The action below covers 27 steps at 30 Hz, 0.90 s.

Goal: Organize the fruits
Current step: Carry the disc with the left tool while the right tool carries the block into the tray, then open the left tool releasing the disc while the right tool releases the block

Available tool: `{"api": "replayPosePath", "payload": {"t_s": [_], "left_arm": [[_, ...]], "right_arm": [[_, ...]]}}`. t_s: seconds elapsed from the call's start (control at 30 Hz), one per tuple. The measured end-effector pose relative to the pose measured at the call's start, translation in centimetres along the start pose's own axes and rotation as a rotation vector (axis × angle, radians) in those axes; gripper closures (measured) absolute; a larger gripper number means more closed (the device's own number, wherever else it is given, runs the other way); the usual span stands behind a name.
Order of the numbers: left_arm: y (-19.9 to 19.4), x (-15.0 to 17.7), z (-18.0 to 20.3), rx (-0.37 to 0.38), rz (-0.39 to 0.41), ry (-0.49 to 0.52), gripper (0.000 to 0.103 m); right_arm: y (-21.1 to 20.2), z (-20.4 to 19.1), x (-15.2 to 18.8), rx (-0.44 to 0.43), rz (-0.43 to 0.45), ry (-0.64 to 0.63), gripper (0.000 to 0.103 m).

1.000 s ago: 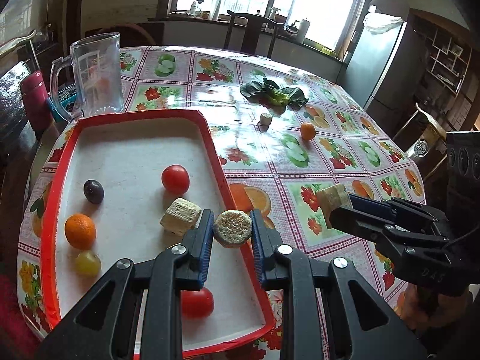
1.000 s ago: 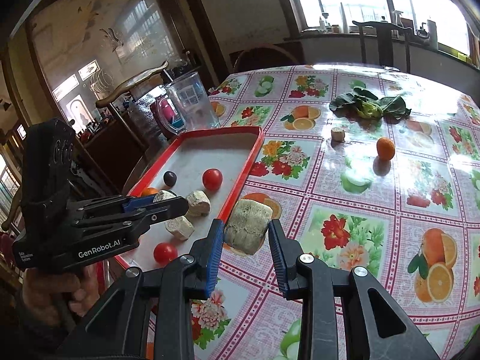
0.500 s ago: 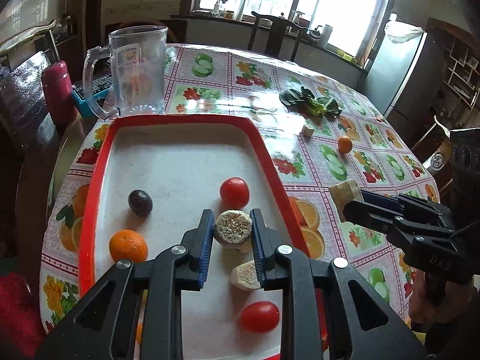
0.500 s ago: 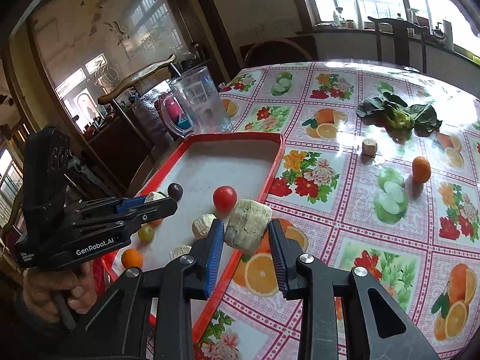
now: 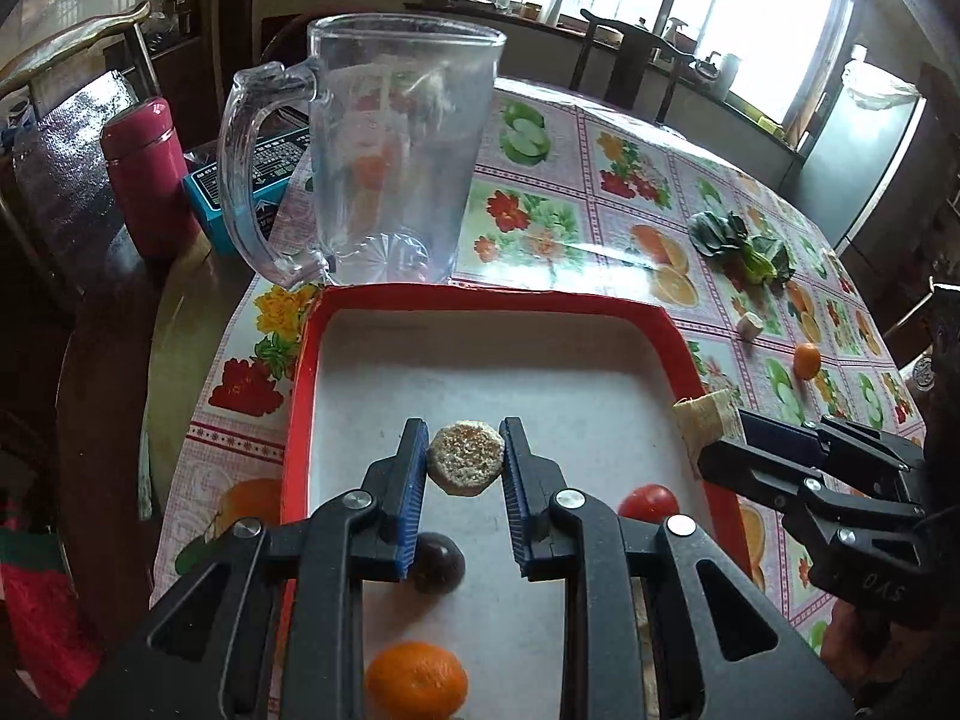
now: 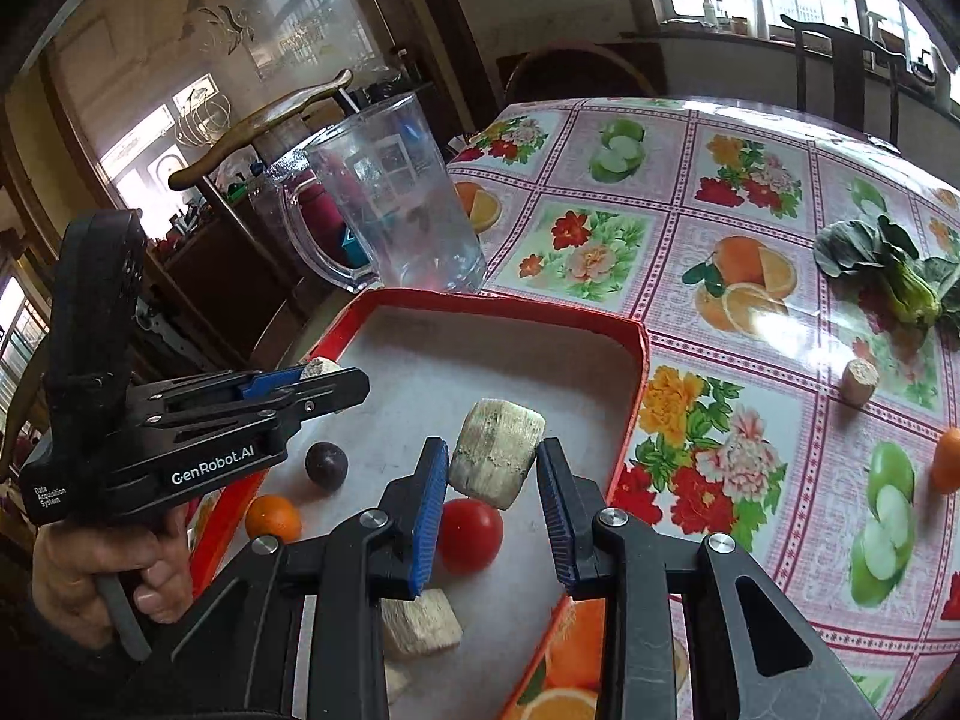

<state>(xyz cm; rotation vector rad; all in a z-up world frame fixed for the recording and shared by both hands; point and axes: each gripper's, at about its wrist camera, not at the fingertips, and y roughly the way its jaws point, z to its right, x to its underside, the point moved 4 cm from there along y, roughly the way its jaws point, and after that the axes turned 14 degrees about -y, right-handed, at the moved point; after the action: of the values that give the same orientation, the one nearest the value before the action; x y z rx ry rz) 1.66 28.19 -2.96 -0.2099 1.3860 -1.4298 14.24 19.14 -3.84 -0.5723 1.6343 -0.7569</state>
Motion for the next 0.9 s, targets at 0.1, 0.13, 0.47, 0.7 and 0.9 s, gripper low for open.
{"api": "replayPosePath", "payload": {"t_s": [0.1, 0.13, 0.47, 0.7, 0.9], "left_arm": [[1.3, -0.4, -0.4, -0.015, -0.026, -0.008, 0.081], [1.5, -0.4, -0.5, -0.017, -0.033, -0.011, 0.081], [3.4, -0.2, -1.1, -0.056, -0.088, -0.035, 0.081], [1.2, 0.2, -1.3, -0.053, -0.05, -0.048, 0.069], [-0.9, 1.1, 1.5, -0.008, -0.024, -0.003, 0.065]], "right_arm": [[1.4, -0.3, -0.2, -0.005, -0.024, -0.018, 0.072], [1.7, -0.4, -0.2, -0.005, -0.031, -0.024, 0.072], [4.0, -0.4, 0.3, 0.007, -0.091, -0.061, 0.068], [-0.1, 0.0, 0.6, -0.004, -0.012, -0.038, 0.068], [-4.2, 2.0, 2.7, 0.036, 0.034, 0.011, 0.066]]}}
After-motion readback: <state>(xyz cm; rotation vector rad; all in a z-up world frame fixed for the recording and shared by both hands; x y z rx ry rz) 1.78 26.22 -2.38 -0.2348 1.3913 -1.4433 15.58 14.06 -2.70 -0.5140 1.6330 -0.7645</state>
